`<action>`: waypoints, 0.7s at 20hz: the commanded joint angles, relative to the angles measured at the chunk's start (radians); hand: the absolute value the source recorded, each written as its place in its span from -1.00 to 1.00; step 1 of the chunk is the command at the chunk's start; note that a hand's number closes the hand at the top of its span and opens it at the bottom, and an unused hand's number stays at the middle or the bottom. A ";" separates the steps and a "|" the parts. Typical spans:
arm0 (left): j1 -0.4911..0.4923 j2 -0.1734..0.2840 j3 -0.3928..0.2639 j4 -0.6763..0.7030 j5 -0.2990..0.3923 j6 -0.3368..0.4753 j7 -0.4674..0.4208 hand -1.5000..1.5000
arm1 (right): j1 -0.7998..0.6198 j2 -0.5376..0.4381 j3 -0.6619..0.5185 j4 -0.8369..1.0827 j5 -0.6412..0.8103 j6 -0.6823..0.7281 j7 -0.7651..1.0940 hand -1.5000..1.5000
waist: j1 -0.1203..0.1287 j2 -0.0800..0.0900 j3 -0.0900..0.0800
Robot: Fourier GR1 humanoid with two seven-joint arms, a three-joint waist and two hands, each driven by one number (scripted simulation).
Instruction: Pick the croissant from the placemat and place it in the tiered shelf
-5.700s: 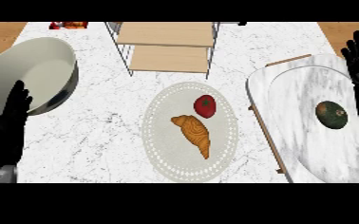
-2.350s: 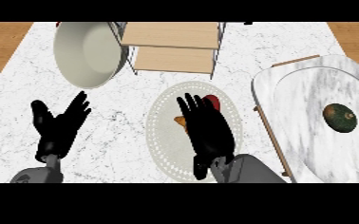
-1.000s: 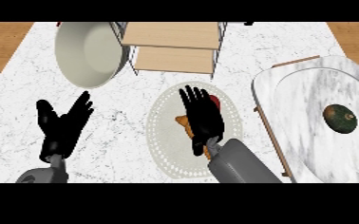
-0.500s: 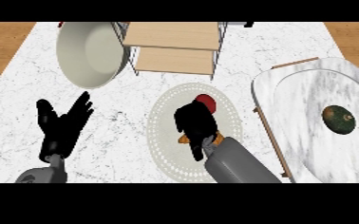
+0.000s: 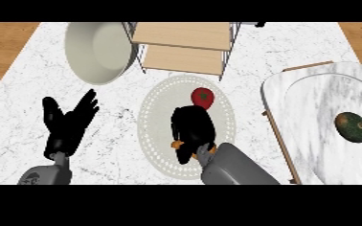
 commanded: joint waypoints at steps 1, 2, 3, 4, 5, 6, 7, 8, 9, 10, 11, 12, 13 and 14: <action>-0.045 -0.005 -0.003 0.033 -0.002 0.000 0.017 0.00 | -0.070 0.014 0.064 -0.032 -0.145 -0.171 0.217 1.00 | 0.030 0.012 0.001; -0.011 -0.016 -0.016 0.053 -0.012 -0.006 -0.010 0.00 | -0.105 0.014 0.078 -0.075 -0.155 -0.225 0.241 1.00 | 0.033 0.009 0.001; -0.033 -0.007 -0.011 0.044 0.001 -0.015 0.014 0.00 | -0.134 0.014 0.089 -0.095 -0.171 -0.276 0.272 1.00 | 0.028 0.007 0.001; -0.021 -0.010 -0.022 0.034 -0.014 -0.005 0.017 0.00 | -0.203 0.014 0.104 -0.113 -0.171 -0.289 0.336 1.00 | 0.030 0.003 0.001; -0.021 -0.006 -0.008 0.063 0.003 -0.027 -0.006 0.00 | -0.266 0.014 0.103 -0.107 -0.139 -0.327 0.357 1.00 | 0.028 0.004 -0.001; -0.019 -0.029 -0.032 0.040 -0.027 0.011 0.004 0.00 | -0.302 0.014 0.119 -0.156 -0.132 -0.352 0.413 1.00 | 0.024 -0.003 0.000; -0.040 -0.016 -0.010 0.050 -0.010 0.008 0.026 0.00 | -0.343 0.014 0.134 -0.171 -0.111 -0.381 0.461 1.00 | 0.015 -0.004 -0.001; 0.018 -0.012 -0.017 0.039 -0.017 -0.009 -0.024 0.00 | -0.417 0.014 0.107 -0.155 -0.103 -0.370 0.511 1.00 | 0.024 -0.006 -0.002; -0.014 -0.006 -0.004 0.046 -0.001 -0.010 0.010 0.00 | -0.463 0.014 0.127 -0.176 -0.082 -0.372 0.573 1.00 | 0.017 -0.009 -0.002; -0.017 -0.010 -0.003 0.067 -0.011 -0.003 -0.011 0.00 | -0.502 0.014 0.131 -0.209 -0.073 -0.371 0.620 1.00 | 0.004 -0.010 -0.002; -0.008 -0.022 -0.017 0.037 -0.017 0.014 0.023 0.00 | -0.544 0.014 0.102 -0.212 -0.048 -0.377 0.646 1.00 | 0.005 -0.016 -0.002; 0.017 -0.013 -0.001 0.072 -0.008 -0.008 -0.025 0.00 | -0.591 0.014 0.067 -0.204 -0.041 -0.346 0.678 1.00 | -0.004 -0.013 -0.003; -0.038 -0.039 -0.014 0.081 -0.025 0.031 0.010 0.00 | -0.605 0.014 0.078 -0.211 -0.032 -0.352 0.711 1.00 | -0.022 -0.012 -0.002; -0.024 0.003 0.010 0.059 -0.004 0.002 0.026 0.00 | -0.670 0.014 0.032 -0.192 -0.030 -0.325 0.728 1.00 | -0.010 -0.015 -0.002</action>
